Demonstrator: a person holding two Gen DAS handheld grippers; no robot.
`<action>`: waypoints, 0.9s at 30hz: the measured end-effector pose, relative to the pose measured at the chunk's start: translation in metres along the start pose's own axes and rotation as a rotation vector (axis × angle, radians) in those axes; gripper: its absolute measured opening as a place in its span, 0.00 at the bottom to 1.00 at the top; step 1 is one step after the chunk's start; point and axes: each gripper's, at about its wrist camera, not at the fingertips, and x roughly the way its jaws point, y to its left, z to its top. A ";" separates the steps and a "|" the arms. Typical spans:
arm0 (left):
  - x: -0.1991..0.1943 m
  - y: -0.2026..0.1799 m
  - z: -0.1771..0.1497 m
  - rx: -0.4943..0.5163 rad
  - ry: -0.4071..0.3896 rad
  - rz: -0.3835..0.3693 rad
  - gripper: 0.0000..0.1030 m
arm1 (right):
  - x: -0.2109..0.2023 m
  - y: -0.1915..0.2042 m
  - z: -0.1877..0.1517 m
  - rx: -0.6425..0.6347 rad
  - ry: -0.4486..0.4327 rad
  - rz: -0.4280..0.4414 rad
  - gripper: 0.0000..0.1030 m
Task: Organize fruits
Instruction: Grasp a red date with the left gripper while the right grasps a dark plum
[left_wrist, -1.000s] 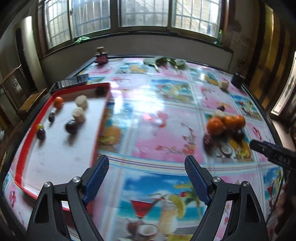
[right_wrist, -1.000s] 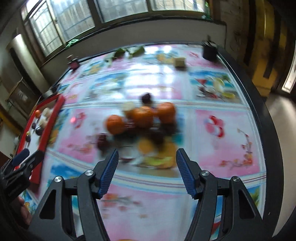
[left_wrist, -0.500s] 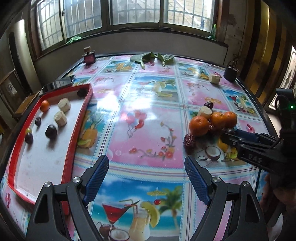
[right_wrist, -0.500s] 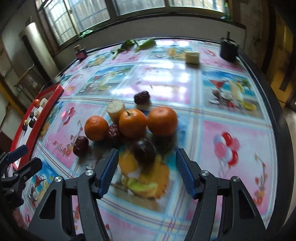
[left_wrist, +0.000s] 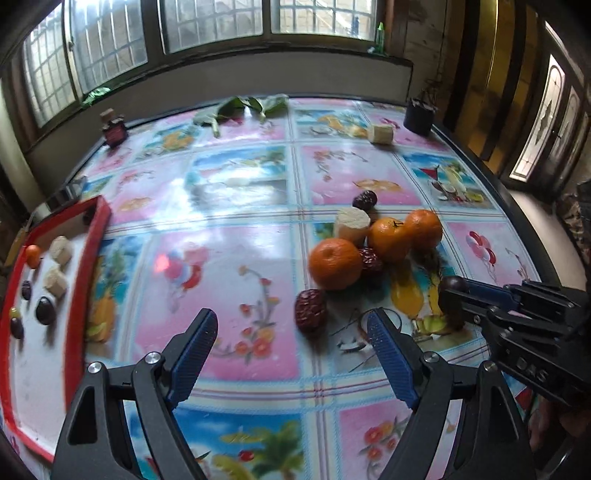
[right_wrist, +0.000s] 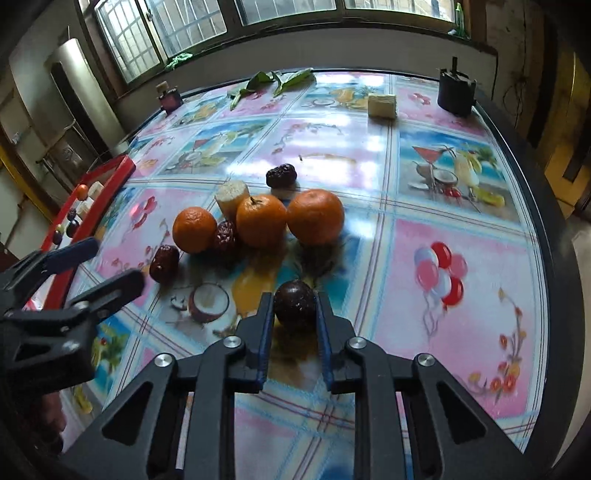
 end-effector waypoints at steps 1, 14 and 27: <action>0.005 0.000 0.002 -0.009 0.014 -0.009 0.78 | -0.001 -0.001 0.000 0.010 0.004 0.010 0.23; 0.021 0.000 0.005 -0.013 0.072 -0.069 0.20 | -0.003 -0.002 -0.003 0.021 -0.012 0.015 0.23; -0.015 0.004 -0.036 -0.047 0.089 -0.160 0.20 | -0.029 -0.003 -0.024 0.054 -0.017 -0.067 0.23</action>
